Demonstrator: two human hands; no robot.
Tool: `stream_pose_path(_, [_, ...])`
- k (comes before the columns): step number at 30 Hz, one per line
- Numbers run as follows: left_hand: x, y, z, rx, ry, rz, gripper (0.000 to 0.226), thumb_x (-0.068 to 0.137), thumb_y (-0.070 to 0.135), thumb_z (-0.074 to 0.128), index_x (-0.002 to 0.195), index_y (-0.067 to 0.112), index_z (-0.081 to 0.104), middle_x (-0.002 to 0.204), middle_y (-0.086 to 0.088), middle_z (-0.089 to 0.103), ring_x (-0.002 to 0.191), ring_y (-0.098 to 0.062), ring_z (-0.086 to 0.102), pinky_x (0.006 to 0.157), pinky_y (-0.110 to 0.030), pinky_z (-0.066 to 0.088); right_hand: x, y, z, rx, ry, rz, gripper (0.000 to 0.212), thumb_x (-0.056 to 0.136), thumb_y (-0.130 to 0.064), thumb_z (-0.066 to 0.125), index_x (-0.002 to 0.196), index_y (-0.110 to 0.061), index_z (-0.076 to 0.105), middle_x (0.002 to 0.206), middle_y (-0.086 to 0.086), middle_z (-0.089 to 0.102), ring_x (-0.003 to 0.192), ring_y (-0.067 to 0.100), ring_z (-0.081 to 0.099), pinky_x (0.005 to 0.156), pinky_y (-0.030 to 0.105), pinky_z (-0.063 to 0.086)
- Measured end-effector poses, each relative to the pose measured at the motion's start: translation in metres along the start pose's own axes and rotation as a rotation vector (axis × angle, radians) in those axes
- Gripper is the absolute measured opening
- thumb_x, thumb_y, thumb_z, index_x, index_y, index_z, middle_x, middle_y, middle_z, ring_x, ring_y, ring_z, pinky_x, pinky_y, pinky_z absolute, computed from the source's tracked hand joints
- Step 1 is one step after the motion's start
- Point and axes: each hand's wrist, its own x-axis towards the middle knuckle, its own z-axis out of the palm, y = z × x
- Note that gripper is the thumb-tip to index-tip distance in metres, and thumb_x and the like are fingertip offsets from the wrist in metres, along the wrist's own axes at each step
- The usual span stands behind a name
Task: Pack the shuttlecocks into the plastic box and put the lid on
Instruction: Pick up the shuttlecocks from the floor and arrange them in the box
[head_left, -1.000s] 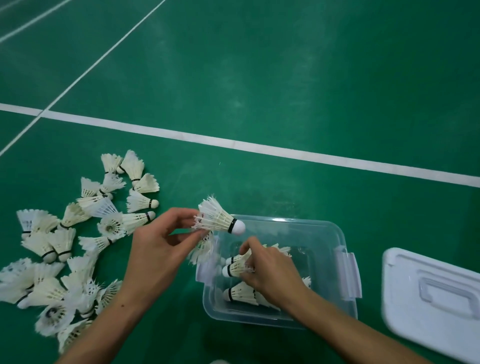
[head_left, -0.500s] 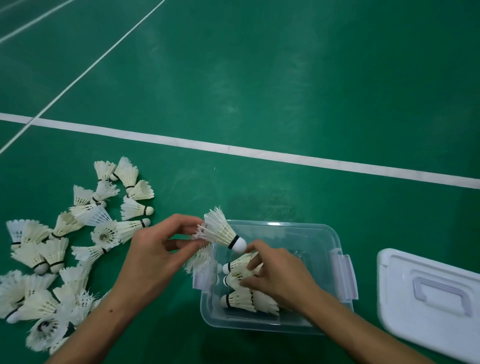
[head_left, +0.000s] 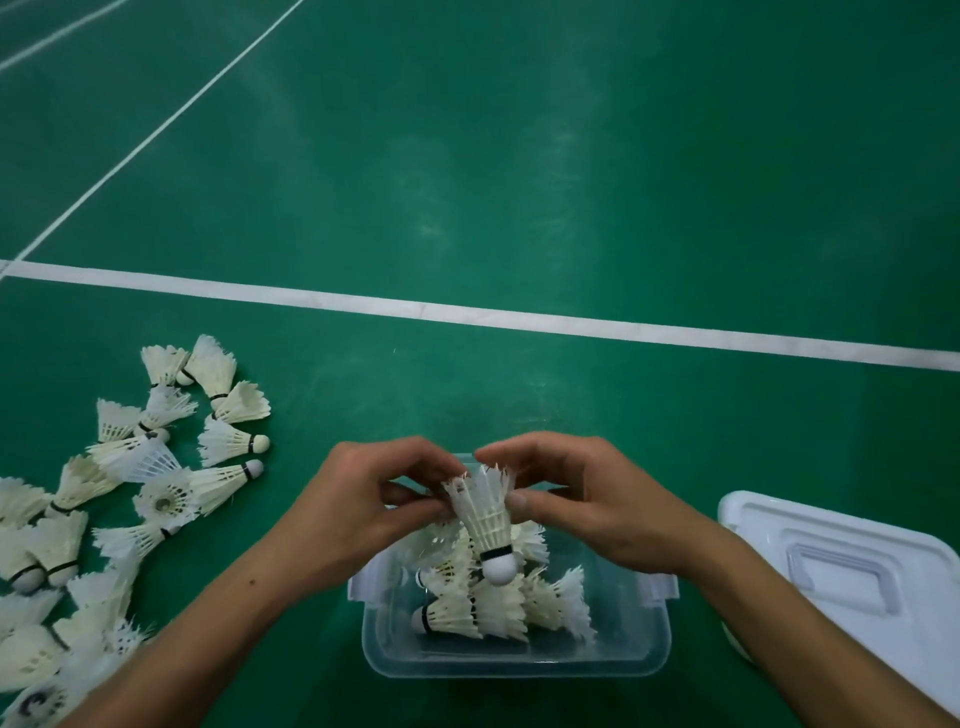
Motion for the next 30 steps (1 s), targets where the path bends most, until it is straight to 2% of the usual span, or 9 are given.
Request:
stream_pose_path(6, [0.004, -0.010, 0.018, 0.126, -0.019, -0.043, 0.037, 0.084, 0.000, 0.083, 0.111, 0.024, 0.076, 0.104, 0.018, 0.073, 0.089, -0.004, 0.075, 0.077, -0.018, 0.061, -0.018, 0.024, -0.010, -0.115, 0.081, 0.089, 0.027, 0.091, -0.025, 0.081, 0.117, -0.026, 0.075, 0.103, -0.009, 0.074, 0.100, 0.009, 0.071, 0.088, 0.025, 0.059])
stream_pose_path(11, [0.008, -0.026, 0.053, 0.442, -0.115, 0.033, 0.037, 0.091, 0.007, 0.077, 0.118, 0.033, 0.073, 0.106, 0.022, 0.069, 0.089, 0.005, 0.067, 0.081, -0.010, 0.052, -0.050, 0.036, -0.015, -0.372, 0.370, 0.153, 0.023, 0.092, -0.030, 0.079, 0.114, -0.036, 0.073, 0.100, -0.022, 0.071, 0.099, -0.002, 0.067, 0.081, 0.019, 0.057])
stream_pose_path(13, [0.011, -0.033, 0.074, 0.591, -0.182, 0.042, 0.047, 0.094, 0.007, 0.074, 0.130, 0.035, 0.065, 0.111, 0.015, 0.068, 0.094, -0.004, 0.067, 0.083, -0.020, 0.055, -0.059, 0.038, -0.013, -0.454, 0.463, 0.169, 0.022, 0.093, -0.032, 0.077, 0.113, -0.036, 0.071, 0.100, -0.024, 0.070, 0.096, -0.001, 0.066, 0.080, 0.023, 0.059])
stream_pose_path(15, [0.014, -0.039, 0.092, 0.729, -0.259, 0.082, 0.067, 0.090, -0.001, 0.073, 0.141, 0.037, 0.052, 0.105, 0.007, 0.063, 0.085, -0.016, 0.065, 0.070, -0.031, 0.056, -0.064, 0.040, -0.009, -0.511, 0.535, 0.181, 0.021, 0.093, -0.031, 0.077, 0.112, -0.036, 0.070, 0.099, -0.024, 0.069, 0.092, 0.000, 0.066, 0.078, 0.029, 0.059])
stream_pose_path(19, [0.028, -0.042, 0.108, 0.811, -0.375, 0.133, 0.092, 0.093, -0.004, 0.067, 0.154, 0.047, 0.022, 0.098, 0.000, 0.047, 0.076, -0.020, 0.056, 0.063, -0.034, 0.050, -0.065, 0.040, 0.002, -0.596, 0.607, 0.241, 0.024, 0.092, -0.037, 0.076, 0.115, -0.039, 0.069, 0.098, -0.025, 0.068, 0.088, -0.001, 0.065, 0.076, 0.030, 0.060])
stream_pose_path(21, [0.037, -0.042, 0.113, 0.845, -0.435, 0.129, 0.089, 0.096, -0.002, 0.064, 0.155, 0.049, 0.021, 0.097, -0.002, 0.047, 0.077, -0.024, 0.058, 0.067, -0.040, 0.056, -0.064, 0.039, 0.007, -0.640, 0.622, 0.273, 0.024, 0.092, -0.041, 0.075, 0.115, -0.040, 0.067, 0.098, -0.025, 0.068, 0.087, 0.000, 0.064, 0.075, 0.029, 0.060])
stream_pose_path(25, [0.054, -0.044, 0.121, 0.896, -0.592, 0.063, 0.066, 0.104, 0.002, 0.051, 0.154, 0.043, 0.038, 0.098, -0.005, 0.048, 0.084, -0.028, 0.061, 0.068, -0.039, 0.049, -0.063, 0.040, 0.011, -0.685, 0.638, 0.320, 0.024, 0.093, -0.045, 0.072, 0.115, -0.043, 0.064, 0.098, -0.026, 0.068, 0.089, 0.000, 0.065, 0.074, 0.031, 0.059])
stream_pose_path(28, [0.060, -0.045, 0.119, 0.866, -0.614, 0.003, 0.046, 0.101, 0.005, 0.059, 0.140, 0.028, 0.060, 0.115, -0.008, 0.060, 0.100, -0.030, 0.066, 0.085, -0.042, 0.057, -0.064, 0.041, 0.013, -0.702, 0.643, 0.332, 0.023, 0.093, -0.046, 0.071, 0.115, -0.042, 0.063, 0.099, -0.025, 0.069, 0.091, 0.002, 0.066, 0.074, 0.034, 0.059])
stream_pose_path(30, [0.061, -0.046, 0.115, 0.847, -0.600, -0.004, 0.031, 0.099, 0.004, 0.060, 0.125, 0.017, 0.067, 0.113, -0.009, 0.062, 0.097, -0.029, 0.066, 0.084, -0.038, 0.056, -0.064, 0.042, 0.016, -0.717, 0.637, 0.342, 0.022, 0.093, -0.046, 0.071, 0.114, -0.042, 0.063, 0.099, -0.023, 0.070, 0.091, 0.004, 0.067, 0.073, 0.035, 0.059])
